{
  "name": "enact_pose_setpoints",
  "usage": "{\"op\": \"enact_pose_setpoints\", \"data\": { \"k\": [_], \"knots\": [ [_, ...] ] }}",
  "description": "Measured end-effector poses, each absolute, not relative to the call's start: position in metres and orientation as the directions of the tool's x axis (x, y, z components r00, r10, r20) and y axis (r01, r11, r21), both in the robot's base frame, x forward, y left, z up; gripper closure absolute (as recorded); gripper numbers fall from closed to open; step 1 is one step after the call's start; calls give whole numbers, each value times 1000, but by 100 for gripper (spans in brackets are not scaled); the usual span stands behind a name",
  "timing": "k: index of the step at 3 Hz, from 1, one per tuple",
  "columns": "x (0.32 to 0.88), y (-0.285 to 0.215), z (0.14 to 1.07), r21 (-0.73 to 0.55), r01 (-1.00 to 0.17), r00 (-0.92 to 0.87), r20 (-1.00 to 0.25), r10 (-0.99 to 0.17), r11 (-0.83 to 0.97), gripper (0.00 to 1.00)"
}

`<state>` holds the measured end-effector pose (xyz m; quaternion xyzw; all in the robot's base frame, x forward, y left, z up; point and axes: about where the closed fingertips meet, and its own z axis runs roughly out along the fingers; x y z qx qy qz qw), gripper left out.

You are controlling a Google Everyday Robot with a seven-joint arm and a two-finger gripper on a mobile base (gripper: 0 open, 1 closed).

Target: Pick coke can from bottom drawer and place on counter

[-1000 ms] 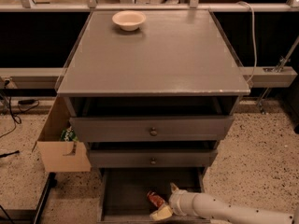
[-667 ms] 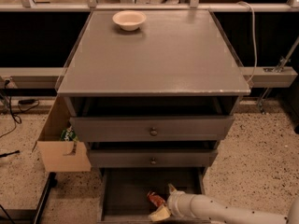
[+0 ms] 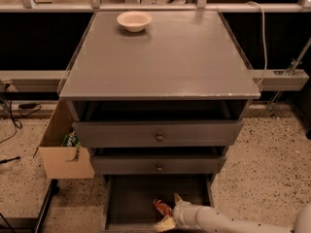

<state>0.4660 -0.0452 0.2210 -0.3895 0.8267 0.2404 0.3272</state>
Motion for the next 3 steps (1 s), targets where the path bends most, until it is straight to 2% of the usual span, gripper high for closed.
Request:
{"op": "enact_pose_setpoints", "data": {
  "k": [1, 3],
  "knots": [
    [469, -46, 212, 116, -804, -467, -731, -498, 584, 0],
    [484, -61, 208, -51, -862, -339, -682, -649, 504, 0]
  ]
}}
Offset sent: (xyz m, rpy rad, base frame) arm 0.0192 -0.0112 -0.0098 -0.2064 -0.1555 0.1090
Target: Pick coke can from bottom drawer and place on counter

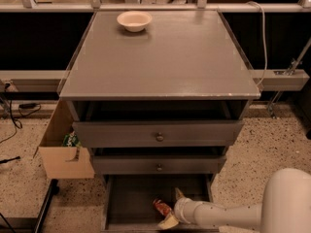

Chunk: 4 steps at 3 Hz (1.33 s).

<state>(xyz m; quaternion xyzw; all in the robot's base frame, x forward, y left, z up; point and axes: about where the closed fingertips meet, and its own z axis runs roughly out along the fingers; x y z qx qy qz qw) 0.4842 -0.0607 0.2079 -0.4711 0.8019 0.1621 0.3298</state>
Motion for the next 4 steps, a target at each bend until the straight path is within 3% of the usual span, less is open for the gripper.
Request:
{"op": "enact_pose_setpoints", "data": {
  "k": [4],
  "knots": [
    [489, -61, 194, -99, -856, -312, -684, -660, 508, 0]
  ]
}}
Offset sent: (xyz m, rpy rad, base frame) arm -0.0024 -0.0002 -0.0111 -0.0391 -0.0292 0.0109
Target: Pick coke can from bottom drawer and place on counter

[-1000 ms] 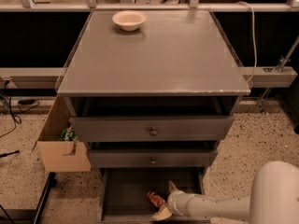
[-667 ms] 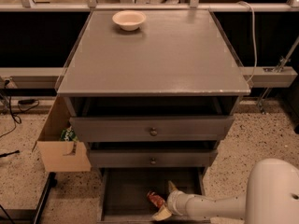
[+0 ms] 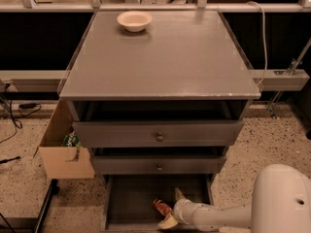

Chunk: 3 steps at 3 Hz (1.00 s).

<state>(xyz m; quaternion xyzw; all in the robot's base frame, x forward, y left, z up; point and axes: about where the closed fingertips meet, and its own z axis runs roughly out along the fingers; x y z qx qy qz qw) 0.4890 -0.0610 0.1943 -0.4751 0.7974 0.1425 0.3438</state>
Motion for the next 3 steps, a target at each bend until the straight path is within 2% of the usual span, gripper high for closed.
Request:
{"op": "enact_pose_setpoints", "data": {
  "k": [2, 3],
  "knots": [
    [498, -59, 188, -129, -847, -300, -685, -664, 516, 0],
    [502, -61, 179, -132, -844, -309, -673, -672, 521, 17]
  ]
}}
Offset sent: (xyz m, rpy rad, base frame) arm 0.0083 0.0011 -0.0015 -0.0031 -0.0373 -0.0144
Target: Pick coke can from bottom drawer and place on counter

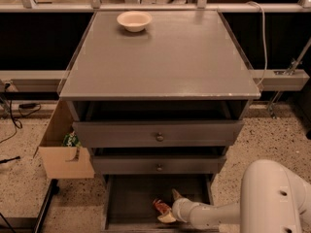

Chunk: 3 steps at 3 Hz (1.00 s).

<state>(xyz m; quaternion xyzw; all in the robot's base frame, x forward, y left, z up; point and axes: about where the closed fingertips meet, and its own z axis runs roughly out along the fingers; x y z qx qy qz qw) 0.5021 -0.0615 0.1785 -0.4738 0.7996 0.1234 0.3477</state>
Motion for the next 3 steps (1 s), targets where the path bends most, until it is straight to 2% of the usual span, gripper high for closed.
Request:
{"op": "enact_pose_setpoints", "data": {
  "k": [2, 3],
  "knots": [
    [507, -63, 157, -128, -844, -331, -641, -693, 522, 11],
    [507, -63, 147, -124, -847, -337, -627, -703, 517, 14]
  ]
}}
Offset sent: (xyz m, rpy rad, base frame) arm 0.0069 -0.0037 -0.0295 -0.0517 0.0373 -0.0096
